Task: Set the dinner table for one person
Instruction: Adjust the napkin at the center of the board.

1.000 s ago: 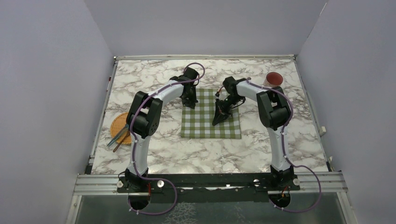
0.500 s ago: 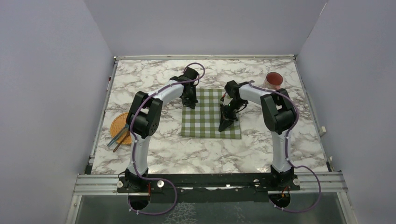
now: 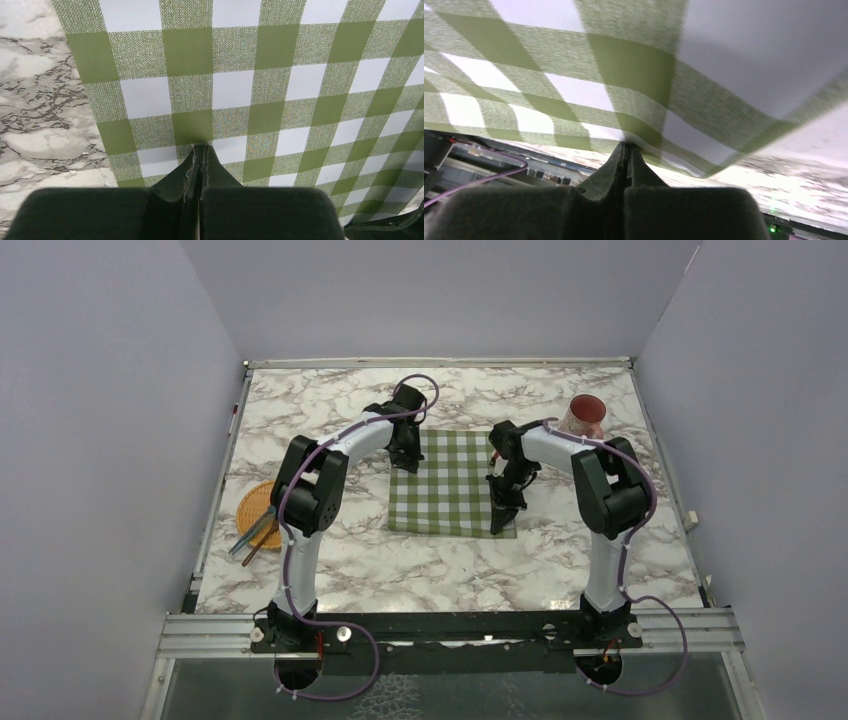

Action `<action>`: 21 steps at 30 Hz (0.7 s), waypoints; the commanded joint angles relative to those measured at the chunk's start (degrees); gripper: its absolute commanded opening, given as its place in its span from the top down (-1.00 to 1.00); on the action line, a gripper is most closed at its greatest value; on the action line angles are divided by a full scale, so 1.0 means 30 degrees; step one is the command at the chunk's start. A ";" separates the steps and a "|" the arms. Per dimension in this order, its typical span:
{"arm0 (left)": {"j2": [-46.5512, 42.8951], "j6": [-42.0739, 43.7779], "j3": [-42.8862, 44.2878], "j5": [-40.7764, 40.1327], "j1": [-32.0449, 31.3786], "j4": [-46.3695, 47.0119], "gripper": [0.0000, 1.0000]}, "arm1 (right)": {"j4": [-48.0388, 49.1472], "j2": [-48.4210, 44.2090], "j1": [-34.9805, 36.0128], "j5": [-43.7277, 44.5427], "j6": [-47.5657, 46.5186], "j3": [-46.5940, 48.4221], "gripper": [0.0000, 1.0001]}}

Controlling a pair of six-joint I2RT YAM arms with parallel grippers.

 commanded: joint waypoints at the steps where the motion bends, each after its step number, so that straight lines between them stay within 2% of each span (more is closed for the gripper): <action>1: 0.0946 0.0010 -0.0275 -0.0173 0.0091 0.0107 1.00 | -0.1027 -0.0594 -0.0087 0.3785 0.0261 -0.0407 0.99; 16: 0.1083 0.0068 -0.0187 -0.0111 0.0087 0.0079 1.00 | -0.2025 -0.1916 -0.0087 0.6920 0.0907 -0.0814 0.99; 21: 0.1115 0.0068 -0.0160 -0.0041 0.0087 0.0058 1.00 | -0.2069 -0.2805 -0.0083 0.5308 0.0761 0.1109 0.99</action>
